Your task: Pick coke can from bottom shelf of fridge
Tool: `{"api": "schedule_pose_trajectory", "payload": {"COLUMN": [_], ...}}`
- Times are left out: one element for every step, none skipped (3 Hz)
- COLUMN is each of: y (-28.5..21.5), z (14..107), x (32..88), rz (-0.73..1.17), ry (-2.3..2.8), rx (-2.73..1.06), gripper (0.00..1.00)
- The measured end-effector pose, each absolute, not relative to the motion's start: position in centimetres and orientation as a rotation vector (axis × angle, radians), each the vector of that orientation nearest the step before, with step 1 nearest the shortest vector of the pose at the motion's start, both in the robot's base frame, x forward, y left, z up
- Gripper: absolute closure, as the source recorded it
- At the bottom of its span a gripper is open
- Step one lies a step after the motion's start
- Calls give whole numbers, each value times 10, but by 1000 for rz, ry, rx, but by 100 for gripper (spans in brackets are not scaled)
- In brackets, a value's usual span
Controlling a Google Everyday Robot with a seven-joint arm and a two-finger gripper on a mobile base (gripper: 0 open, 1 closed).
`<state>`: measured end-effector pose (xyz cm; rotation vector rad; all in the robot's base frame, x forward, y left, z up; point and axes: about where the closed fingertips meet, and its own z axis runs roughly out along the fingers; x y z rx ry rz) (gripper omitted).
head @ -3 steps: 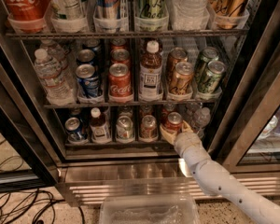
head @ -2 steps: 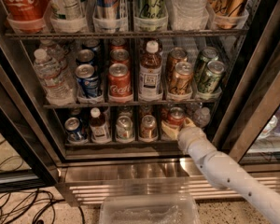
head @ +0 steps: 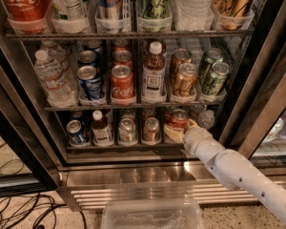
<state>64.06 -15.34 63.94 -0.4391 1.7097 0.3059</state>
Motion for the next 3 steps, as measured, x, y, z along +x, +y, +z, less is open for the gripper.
{"api": "schedule_pose_trajectory", "payload": {"y": [-153, -150, -141], "z": [639, 639, 638], "x": [640, 614, 575], "rz": [306, 309, 322], "ry": [1709, 1714, 1713], "rx": [-440, -490, -556], "gripper": [100, 100, 100]}}
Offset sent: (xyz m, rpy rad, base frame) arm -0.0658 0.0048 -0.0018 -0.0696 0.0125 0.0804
